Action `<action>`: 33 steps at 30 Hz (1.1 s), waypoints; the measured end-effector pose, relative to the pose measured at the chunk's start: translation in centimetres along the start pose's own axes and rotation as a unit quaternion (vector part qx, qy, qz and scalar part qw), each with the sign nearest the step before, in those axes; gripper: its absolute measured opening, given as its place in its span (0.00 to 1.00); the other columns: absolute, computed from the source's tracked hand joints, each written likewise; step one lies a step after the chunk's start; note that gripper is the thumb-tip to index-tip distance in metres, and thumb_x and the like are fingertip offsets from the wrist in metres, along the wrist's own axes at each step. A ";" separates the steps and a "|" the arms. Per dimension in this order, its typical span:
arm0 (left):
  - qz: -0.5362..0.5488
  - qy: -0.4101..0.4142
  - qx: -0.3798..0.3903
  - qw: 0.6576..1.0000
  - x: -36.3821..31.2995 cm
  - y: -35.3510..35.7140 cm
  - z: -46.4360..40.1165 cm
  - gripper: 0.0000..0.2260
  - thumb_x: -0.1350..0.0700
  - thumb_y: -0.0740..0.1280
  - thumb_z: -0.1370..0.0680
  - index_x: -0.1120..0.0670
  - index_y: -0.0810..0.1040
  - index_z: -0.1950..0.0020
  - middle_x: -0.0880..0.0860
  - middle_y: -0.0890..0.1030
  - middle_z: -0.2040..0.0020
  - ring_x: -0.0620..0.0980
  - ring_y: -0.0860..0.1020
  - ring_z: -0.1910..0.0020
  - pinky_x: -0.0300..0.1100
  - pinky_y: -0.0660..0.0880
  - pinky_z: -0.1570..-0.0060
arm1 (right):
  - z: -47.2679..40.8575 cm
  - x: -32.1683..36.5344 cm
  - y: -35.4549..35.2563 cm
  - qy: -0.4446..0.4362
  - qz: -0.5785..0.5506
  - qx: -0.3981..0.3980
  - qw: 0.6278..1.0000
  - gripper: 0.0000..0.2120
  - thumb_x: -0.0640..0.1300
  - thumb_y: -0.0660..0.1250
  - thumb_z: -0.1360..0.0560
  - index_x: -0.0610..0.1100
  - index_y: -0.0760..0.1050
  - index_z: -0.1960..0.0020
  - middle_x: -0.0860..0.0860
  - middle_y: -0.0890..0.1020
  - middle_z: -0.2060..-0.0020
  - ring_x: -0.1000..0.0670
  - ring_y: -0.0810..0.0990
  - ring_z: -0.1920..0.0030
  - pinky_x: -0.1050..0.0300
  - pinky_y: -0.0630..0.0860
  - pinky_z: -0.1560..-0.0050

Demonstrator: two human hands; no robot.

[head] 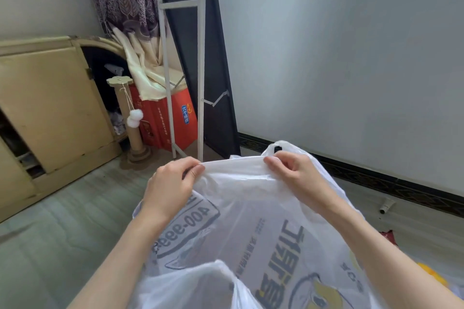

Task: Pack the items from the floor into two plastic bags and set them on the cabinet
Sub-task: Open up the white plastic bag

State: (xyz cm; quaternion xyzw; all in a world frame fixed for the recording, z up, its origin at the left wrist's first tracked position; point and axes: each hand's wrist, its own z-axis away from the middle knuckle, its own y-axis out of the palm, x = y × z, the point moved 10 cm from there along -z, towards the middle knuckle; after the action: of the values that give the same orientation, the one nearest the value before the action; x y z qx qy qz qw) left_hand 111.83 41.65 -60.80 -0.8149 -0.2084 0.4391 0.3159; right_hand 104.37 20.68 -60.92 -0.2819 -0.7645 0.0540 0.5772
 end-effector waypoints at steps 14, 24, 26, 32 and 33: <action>-0.044 0.265 0.004 0.963 -11.3 4.0 3.9 0.14 0.51 0.65 0.25 0.58 0.77 0.44 0.53 0.80 0.53 0.52 0.80 0.62 0.47 0.79 0.69 | 0.0 0.5 0.4 0.008 -0.079 -0.025 0.997 0.14 0.34 0.54 0.22 0.48 0.71 0.60 0.58 0.73 0.67 0.67 0.72 0.68 0.74 0.67 0.64; 0.003 0.034 -0.088 0.996 -3.9 -0.2 1.0 0.09 0.60 0.65 0.24 0.53 0.80 0.46 0.49 0.82 0.49 0.54 0.79 0.49 0.52 0.76 0.52 | 1.8 0.0 0.9 -0.087 0.358 -0.010 0.929 0.32 0.63 0.68 0.34 0.46 0.70 0.37 0.51 0.75 0.40 0.48 0.72 0.40 0.52 0.65 0.40; 0.049 0.026 -0.076 0.996 -3.5 -0.6 0.8 0.09 0.59 0.66 0.24 0.53 0.80 0.46 0.49 0.83 0.49 0.52 0.79 0.47 0.53 0.76 0.48 | 1.6 -0.7 0.6 -0.072 0.366 -0.024 0.928 0.28 0.59 0.69 0.31 0.45 0.71 0.37 0.51 0.74 0.40 0.48 0.72 0.40 0.53 0.67 0.42; 0.056 0.016 -0.059 0.997 -2.7 -1.2 0.6 0.04 0.55 0.68 0.25 0.49 0.81 0.52 0.44 0.83 0.56 0.51 0.80 0.54 0.50 0.76 0.53 | 0.3 -1.8 -2.8 -0.016 0.188 -0.136 0.973 0.05 0.38 0.64 0.24 0.36 0.76 0.53 0.42 0.79 0.54 0.44 0.76 0.54 0.58 0.64 0.55; 0.045 0.009 -0.055 0.997 -2.4 -1.2 0.4 0.03 0.53 0.68 0.26 0.48 0.81 0.53 0.44 0.83 0.57 0.51 0.79 0.55 0.50 0.75 0.55 | 0.1 -2.1 -3.3 -0.004 0.169 -0.149 0.974 0.05 0.39 0.63 0.24 0.37 0.76 0.54 0.43 0.79 0.57 0.46 0.74 0.57 0.59 0.62 0.58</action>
State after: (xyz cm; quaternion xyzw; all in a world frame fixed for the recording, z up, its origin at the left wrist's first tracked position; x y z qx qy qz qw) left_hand 110.13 41.18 -58.75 -0.8434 -0.1923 0.4334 0.2527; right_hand 103.42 16.93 -61.40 -0.4897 -0.7074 0.0371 0.5083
